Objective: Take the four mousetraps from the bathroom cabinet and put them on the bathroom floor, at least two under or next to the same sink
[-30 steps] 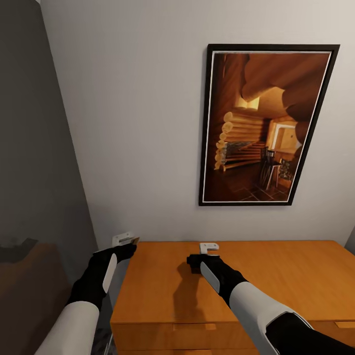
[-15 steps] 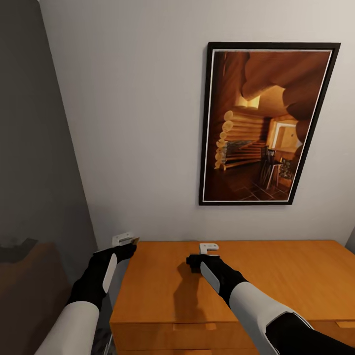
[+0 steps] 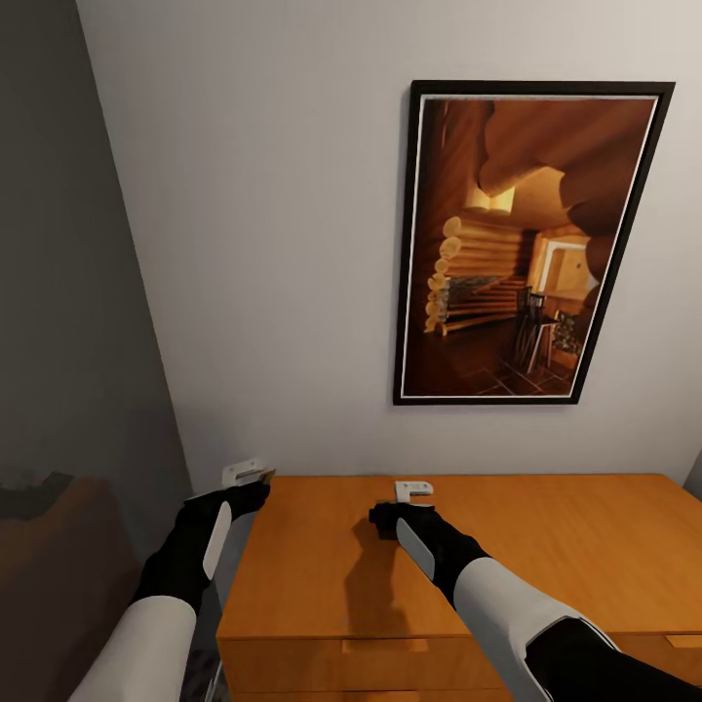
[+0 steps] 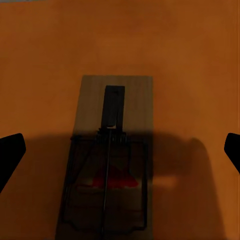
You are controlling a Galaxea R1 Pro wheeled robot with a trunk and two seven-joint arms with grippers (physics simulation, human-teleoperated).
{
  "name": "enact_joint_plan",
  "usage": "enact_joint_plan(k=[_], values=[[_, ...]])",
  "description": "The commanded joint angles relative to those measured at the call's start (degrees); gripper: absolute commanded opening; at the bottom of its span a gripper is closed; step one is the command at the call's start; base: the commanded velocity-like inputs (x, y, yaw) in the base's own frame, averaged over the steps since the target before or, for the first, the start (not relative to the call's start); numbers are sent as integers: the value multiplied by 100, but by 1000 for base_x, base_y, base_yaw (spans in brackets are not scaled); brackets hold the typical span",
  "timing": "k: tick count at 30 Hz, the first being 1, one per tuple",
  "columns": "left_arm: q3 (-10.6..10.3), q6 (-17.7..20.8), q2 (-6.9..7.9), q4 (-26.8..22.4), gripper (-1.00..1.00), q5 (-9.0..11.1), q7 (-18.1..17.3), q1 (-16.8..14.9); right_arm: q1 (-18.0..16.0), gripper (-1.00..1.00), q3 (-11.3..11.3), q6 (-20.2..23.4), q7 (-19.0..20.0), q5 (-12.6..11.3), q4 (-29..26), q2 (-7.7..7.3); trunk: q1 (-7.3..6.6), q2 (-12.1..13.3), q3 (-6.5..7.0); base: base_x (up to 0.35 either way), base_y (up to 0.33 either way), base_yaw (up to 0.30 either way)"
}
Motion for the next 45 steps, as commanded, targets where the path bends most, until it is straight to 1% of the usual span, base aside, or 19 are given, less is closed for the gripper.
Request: enact_joint_plan(k=[1,10,19,26,35,41,45], values=[[17,30,-6,-10,-100,-28,-7,-6,-6,100,29,24,-43,-33,-6,0,2,-8,-10,0,0,0],[16,34,-6,-10,-100,-28,-7,-7,-6,100,28,22,-45,-33,-6,0,2,-8,-10,0,0,0],[16,26,-6,-10,-100,-28,1,-6,-6,100,27,22,-2,-33,-6,0,199,-369,-172,0,0,0],[16,40,-6,-10,-100,-28,-5,-5,-6,100,27,22,14,-46,5,0,199,-369,-172,0,0,0],[16,50,-6,-10,-100,-28,-7,-5,-4,100,28,30,40,-165,45,0,199,-369,-172,0,0,0],[16,30,-6,-10,-100,-28,0,-5,0,100,30,31,41,-177,54,0,331,-610,-280,0,0,0],[16,37,-6,-10,-100,-28,-5,-6,-1,100,35,31,42,-175,55,0,331,-610,-280,0,0,0]])
